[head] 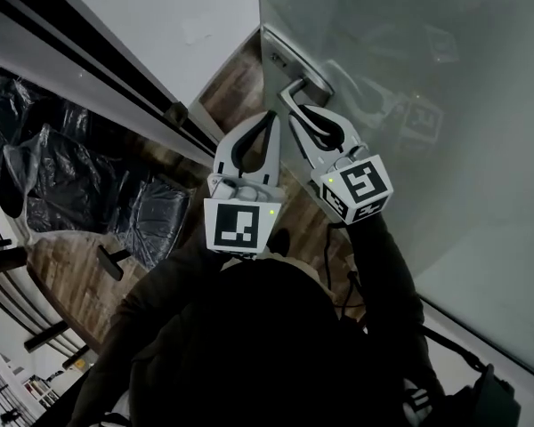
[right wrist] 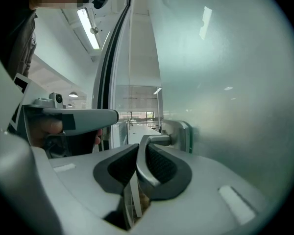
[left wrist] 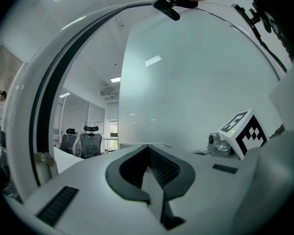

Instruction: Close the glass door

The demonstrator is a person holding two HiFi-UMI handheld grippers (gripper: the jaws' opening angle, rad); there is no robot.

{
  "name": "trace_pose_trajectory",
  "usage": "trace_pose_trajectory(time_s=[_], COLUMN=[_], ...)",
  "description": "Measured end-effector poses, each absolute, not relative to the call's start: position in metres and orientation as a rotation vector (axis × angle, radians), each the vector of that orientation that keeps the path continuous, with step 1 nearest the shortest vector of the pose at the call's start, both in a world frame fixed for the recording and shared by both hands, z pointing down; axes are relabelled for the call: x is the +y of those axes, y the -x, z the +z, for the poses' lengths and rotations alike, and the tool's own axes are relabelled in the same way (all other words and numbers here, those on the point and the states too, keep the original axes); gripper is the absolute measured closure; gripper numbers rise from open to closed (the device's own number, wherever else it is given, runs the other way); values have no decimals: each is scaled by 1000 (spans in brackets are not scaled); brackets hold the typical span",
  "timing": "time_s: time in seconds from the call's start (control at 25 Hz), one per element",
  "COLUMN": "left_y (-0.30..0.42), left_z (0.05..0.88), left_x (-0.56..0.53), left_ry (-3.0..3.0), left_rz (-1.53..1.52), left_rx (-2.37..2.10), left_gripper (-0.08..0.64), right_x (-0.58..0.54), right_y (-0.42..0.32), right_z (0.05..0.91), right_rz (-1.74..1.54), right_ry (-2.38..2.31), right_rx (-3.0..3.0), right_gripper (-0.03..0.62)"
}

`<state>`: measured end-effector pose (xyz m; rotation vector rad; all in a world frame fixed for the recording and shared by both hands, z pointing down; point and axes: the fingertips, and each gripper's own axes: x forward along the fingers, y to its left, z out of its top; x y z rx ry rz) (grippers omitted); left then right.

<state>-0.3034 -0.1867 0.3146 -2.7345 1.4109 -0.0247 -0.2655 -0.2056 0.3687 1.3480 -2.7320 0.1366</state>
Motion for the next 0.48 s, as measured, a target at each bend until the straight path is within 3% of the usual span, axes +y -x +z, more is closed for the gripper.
trace_pose_trajectory(time_s=[0.48], left_y=[324], left_z=[285], left_x=[-156], left_ry=[2675], left_rz=[-28], left_rx=[1583], left_gripper=[563], right_x=[-171], right_y=[286], right_z=[334], right_rz=[122], right_ry=[-1209], right_rx=[-2777], right_gripper=[534])
